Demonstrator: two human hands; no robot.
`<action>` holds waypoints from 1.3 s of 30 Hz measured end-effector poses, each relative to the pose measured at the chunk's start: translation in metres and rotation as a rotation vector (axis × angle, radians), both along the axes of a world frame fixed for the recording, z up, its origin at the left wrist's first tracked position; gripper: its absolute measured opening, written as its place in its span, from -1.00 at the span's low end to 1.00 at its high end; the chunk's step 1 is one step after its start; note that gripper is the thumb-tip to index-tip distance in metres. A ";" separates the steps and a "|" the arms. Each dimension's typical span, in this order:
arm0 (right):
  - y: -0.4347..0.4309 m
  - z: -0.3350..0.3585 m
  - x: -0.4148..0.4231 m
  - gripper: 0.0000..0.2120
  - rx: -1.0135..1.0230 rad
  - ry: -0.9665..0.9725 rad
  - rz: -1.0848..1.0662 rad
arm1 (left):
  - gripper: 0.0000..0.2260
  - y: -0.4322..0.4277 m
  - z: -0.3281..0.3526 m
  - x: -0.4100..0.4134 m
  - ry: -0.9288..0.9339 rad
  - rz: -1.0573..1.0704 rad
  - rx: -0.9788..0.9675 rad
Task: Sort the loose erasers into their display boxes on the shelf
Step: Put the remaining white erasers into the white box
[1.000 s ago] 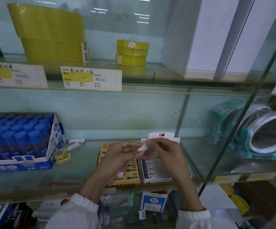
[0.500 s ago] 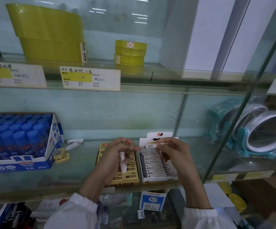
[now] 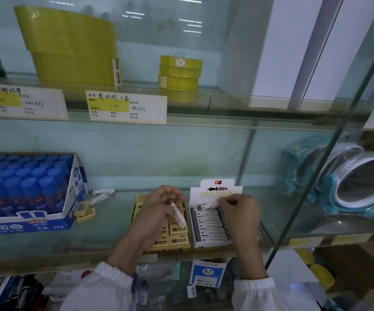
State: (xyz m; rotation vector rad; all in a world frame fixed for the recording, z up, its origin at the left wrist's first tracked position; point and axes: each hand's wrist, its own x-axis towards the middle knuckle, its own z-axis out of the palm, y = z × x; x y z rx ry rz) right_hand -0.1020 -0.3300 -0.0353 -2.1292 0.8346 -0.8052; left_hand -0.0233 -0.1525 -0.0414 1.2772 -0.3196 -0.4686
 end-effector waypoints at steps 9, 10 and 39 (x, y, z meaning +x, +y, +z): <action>0.008 0.000 0.001 -0.79 -0.066 0.163 0.009 | -0.62 -0.002 0.001 -0.001 -0.011 -0.004 -0.054; 0.010 0.002 -0.002 -0.82 -0.095 0.116 -0.016 | -0.62 -0.002 0.001 -0.002 -0.006 0.000 -0.062; -0.017 0.035 -0.045 -0.86 0.298 -0.137 0.287 | -0.71 0.001 0.002 -0.003 -0.016 -0.093 -0.045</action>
